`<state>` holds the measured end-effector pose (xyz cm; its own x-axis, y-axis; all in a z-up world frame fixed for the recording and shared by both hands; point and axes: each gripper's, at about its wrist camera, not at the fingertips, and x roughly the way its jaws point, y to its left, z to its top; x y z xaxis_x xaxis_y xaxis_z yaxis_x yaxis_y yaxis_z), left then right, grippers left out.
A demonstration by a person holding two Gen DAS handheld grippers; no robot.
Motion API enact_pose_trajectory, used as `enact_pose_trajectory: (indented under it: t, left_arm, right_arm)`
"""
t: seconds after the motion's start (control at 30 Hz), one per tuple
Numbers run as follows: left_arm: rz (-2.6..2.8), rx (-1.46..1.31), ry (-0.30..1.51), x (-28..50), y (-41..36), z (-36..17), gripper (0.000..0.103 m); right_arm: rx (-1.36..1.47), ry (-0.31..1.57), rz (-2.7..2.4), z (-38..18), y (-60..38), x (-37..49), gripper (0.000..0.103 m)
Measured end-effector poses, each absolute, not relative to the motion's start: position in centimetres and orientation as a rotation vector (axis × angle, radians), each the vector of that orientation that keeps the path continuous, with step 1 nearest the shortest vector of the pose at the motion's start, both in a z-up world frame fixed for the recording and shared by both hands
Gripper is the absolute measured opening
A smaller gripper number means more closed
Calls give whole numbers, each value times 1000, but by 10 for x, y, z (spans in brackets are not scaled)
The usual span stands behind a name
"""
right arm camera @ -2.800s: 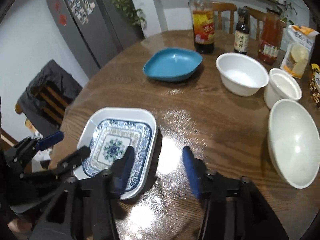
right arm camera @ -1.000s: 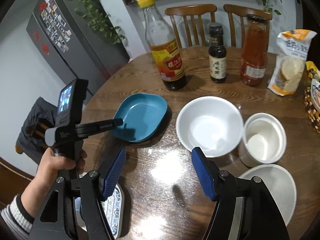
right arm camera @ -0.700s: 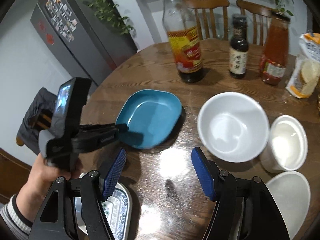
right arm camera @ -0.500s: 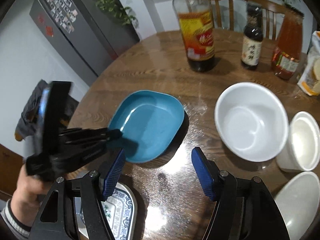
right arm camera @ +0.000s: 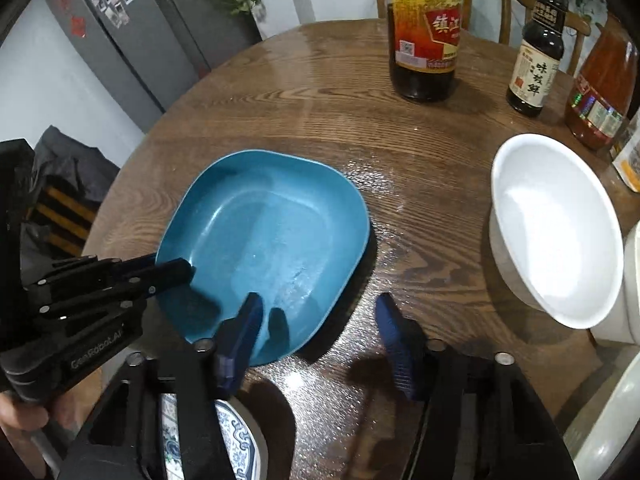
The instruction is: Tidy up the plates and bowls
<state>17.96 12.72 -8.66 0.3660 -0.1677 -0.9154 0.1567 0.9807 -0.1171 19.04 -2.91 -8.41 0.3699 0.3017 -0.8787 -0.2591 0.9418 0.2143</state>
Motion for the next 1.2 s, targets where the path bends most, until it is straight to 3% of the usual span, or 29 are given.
enact_pose_trajectory:
  t: [0.07,0.27,1.2]
  left_arm:
    - [-207,-13,1175,181,126,-87,13]
    - [-200,-17,1161,177,127,-86,13]
    - [-161,-27,993,113,116,-29,13]
  right_arm:
    - [45,1144,372,-87,-26,190,33]
    - [48,1125,366,-90,-25,192,21]
    - [48,971,405,-25,-44,134,19]
